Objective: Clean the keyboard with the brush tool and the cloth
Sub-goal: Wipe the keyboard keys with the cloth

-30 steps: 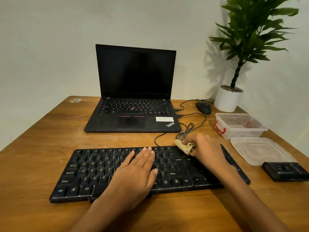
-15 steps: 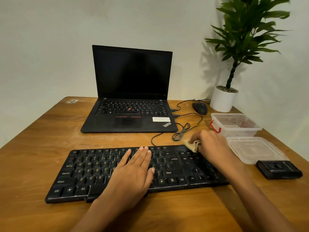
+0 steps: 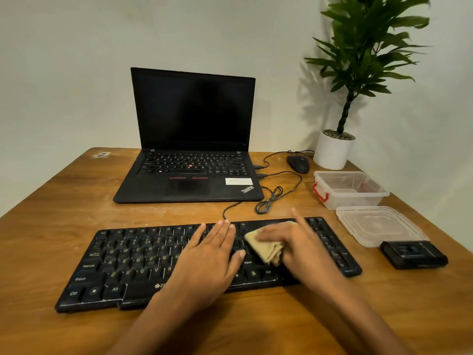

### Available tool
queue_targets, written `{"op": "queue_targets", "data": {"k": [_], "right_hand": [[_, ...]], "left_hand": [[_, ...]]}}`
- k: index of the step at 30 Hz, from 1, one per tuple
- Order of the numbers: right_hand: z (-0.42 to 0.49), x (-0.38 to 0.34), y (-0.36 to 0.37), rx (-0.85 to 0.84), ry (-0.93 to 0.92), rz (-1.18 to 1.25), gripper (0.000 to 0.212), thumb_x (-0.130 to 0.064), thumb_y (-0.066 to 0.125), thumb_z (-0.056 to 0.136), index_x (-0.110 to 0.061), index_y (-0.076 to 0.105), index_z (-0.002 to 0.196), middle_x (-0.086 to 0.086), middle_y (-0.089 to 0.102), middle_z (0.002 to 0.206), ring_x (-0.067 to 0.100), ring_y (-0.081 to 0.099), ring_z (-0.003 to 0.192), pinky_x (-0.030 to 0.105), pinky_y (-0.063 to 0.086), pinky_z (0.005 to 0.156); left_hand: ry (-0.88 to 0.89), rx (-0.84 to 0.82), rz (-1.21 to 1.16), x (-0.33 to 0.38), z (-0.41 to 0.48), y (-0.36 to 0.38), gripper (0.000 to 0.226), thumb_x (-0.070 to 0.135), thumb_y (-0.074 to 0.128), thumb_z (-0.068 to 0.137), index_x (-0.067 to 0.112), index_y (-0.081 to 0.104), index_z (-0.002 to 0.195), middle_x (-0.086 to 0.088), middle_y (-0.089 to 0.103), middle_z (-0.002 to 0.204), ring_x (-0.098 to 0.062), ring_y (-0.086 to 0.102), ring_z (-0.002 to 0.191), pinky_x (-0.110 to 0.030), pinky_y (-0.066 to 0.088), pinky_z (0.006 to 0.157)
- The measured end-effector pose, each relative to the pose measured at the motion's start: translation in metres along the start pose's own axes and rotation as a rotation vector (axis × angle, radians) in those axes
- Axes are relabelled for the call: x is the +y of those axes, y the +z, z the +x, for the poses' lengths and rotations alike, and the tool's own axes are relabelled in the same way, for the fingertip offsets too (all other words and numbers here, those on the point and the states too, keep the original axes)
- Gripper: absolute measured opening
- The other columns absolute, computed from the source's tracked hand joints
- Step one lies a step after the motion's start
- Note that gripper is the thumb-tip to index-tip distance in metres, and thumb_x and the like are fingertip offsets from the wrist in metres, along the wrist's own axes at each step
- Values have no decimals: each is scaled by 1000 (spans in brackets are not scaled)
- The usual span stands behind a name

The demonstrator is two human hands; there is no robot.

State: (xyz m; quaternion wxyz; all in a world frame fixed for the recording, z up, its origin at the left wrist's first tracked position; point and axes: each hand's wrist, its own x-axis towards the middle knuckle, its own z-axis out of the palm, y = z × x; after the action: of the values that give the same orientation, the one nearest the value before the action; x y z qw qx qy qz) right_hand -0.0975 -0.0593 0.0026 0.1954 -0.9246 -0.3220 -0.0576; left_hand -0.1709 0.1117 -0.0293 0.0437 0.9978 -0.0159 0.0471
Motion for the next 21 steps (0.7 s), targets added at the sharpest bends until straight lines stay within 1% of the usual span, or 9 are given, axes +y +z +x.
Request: {"op": "queue_targets", "data": {"k": [3,6,7,9,11,14,17,19,21], "right_hand": [[-2,2,-2,11,-47,87,40,-3,57,81,-29,62,112,-15,59,122,-5,40,123,28,-7,116],[6,9,-4,95,32,-52,40,-7,60,81,-31,62,112,-15,61,120,-1,43,124,26,-9,114],[6,5,-1,132,61,-88,39,-9,60,82,-31,61,114,-14,60,122,4,39,129,28,-5,115],[1,-7,6,112,36,-5,38,-9,60,83,-30,61,115,-14,56,127,8,36,132,30,14,116],[-10,-13,10,25,-36,117,37,-4,60,82,-28,65,111,-16,58,123,1,45,120,23,27,110],[-16,9,-3,88,99,172,40,8,58,78,-25,72,96,-16,63,112,-1,51,107,15,32,100],[-18,18,-17,191,219,107,41,9,54,80,-24,72,97,-12,63,117,6,53,110,9,31,83],[-24,2,-13,172,122,100,41,6,55,81,-25,69,104,-16,57,120,1,47,111,2,28,88],[-33,-12,1,80,-11,104,41,2,56,83,-25,65,112,-18,53,121,-3,42,113,4,25,99]], "left_hand": [[-3,19,-21,-2,-1,1,87,65,-23,72,21,-7,146,6,-9,155,1,-19,133,-29,-17,111],[5,41,-22,-1,0,2,87,58,-24,69,21,-7,146,6,-9,155,1,-18,134,-30,-15,113],[0,43,-29,-1,0,3,86,57,-23,70,21,-7,146,6,-9,155,1,-17,135,-30,-15,113],[-8,42,-35,-1,0,3,82,57,-21,73,21,-8,146,6,-10,155,0,-17,135,-30,-16,113],[-2,39,-25,-1,0,2,85,58,-23,70,22,-8,146,6,-10,155,1,-19,133,-30,-16,112],[-6,42,-28,-1,1,3,85,61,-22,71,22,-8,146,6,-9,155,2,-19,132,-30,-16,112],[1,45,-27,1,-1,1,88,64,-25,70,22,-8,145,6,-8,155,1,-19,132,-29,-17,110],[-8,47,-32,1,-1,1,89,61,-26,67,22,-8,145,6,-9,155,0,-19,133,-28,-18,109],[-6,55,-26,1,0,1,88,58,-25,67,22,-8,145,6,-9,155,1,-19,132,-28,-19,108]]}}
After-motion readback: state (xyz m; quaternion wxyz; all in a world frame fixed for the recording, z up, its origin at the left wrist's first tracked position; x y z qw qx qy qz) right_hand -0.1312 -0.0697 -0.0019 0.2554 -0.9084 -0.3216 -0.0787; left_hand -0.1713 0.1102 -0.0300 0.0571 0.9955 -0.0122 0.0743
